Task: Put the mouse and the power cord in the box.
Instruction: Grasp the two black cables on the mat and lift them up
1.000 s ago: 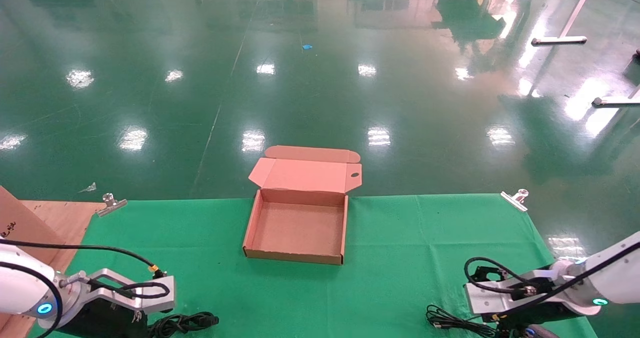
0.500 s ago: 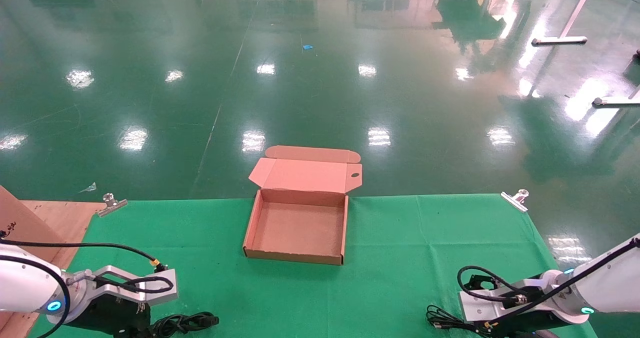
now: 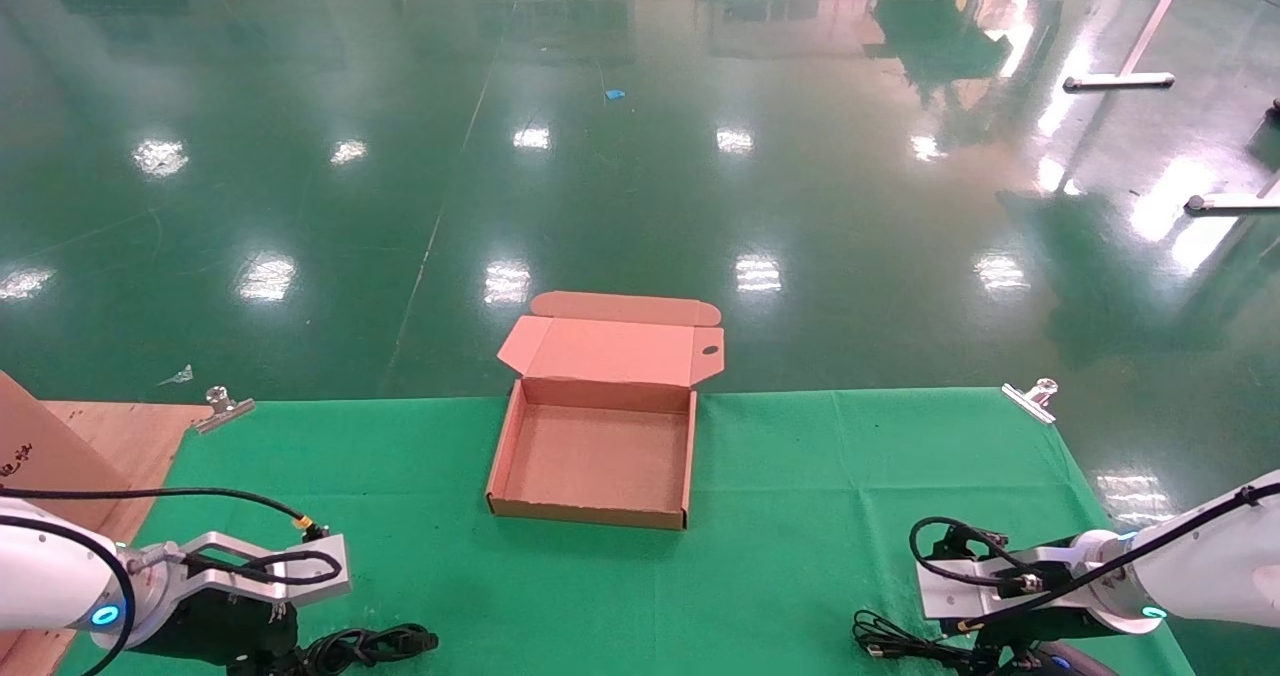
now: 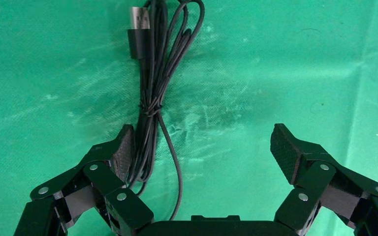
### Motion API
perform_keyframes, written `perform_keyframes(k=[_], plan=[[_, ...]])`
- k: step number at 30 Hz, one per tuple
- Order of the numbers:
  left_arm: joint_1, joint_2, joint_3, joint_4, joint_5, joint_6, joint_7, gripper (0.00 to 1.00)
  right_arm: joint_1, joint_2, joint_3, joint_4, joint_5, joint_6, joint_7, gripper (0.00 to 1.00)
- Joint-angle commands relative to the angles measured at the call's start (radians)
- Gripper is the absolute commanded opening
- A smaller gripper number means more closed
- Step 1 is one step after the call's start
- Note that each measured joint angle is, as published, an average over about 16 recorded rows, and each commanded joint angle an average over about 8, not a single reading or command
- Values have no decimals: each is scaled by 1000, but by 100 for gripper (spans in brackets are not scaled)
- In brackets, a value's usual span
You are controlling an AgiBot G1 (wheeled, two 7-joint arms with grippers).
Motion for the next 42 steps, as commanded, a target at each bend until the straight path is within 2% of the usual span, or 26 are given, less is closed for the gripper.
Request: perform_keyframes(k=[1,26,36,42], plan=[[0,1,-1,6,-2,-5,8,0,-2,-2,2,-5,3,11,-3,0],[4,-32,-21,49,-29,-15,12,0,14,7,8,-38,11,-53,-21,0],[14,-43,-27,49,-39,10,21,0,15,13,6,-47,9,-116,-24,0],[15,-47,-30,46,-43,29,28,0,14,18,8,-47,11,-121,-22,0]])
